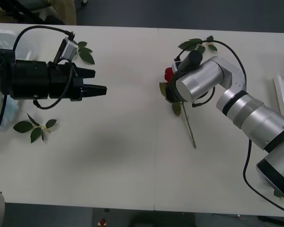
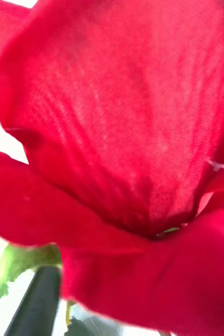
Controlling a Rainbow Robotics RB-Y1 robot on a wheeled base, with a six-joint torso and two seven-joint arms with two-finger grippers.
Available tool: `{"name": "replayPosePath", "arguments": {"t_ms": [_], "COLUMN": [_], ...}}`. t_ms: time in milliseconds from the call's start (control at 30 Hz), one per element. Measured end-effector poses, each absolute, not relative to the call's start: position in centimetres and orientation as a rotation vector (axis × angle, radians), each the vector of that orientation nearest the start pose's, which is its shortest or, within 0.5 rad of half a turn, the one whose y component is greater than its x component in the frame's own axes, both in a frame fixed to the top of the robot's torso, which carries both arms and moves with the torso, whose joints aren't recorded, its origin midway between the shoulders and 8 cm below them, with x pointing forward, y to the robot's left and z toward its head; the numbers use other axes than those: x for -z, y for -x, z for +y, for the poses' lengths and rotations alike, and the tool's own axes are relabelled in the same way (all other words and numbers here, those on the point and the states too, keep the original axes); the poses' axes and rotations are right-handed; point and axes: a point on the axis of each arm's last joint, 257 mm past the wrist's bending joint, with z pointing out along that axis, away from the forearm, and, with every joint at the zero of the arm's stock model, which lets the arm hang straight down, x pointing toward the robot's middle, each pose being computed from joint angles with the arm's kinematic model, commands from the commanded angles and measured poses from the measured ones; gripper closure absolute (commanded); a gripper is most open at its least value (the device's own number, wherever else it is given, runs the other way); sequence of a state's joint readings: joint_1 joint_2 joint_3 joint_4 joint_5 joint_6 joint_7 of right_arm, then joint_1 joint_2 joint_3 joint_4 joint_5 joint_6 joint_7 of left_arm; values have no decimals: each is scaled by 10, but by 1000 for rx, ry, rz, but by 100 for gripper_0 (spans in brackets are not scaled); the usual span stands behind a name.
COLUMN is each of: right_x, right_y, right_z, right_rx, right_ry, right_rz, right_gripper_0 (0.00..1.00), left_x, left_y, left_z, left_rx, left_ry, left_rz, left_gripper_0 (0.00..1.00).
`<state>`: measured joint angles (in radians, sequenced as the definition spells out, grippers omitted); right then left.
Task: Put the red flowers into the right box and the blue flowers into the left box
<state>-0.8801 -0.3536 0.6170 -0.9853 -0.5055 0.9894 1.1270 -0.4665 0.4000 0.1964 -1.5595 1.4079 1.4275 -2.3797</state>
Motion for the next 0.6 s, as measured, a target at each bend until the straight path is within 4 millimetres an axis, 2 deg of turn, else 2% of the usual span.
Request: {"name": "replayPosePath", "arguments": {"t_ms": [67,167,300,400,533,600], "right_x": [303,304,304,304,304,302], "right_y": [-610,-610,-610,-610,-610,-611], "right_z": [-124,-124,-124,-122,-123,-123], "right_rx": [-49,-49,-50,-52,-53,-61], "right_ry": [216,215,216,217,215,204], "right_rz": [2502,2503,2503,2503,2503,2501], "right_gripper_0": [99,100,100,100,100,100], "left_x": [115,111,119,120,123,132], "left_y": [-486,-482,-485,-485,-483,-475], "left_z": [113,105,94,85,77,70], "left_rx": [846,833,800,747,703,680], "left_ry": [-985,-1015,-1025,-1039,-997,-999], "left_rz": [1757,1738,1731,1657,1614,1610], "left_gripper_0": [0,0,0,0,0,0]}}
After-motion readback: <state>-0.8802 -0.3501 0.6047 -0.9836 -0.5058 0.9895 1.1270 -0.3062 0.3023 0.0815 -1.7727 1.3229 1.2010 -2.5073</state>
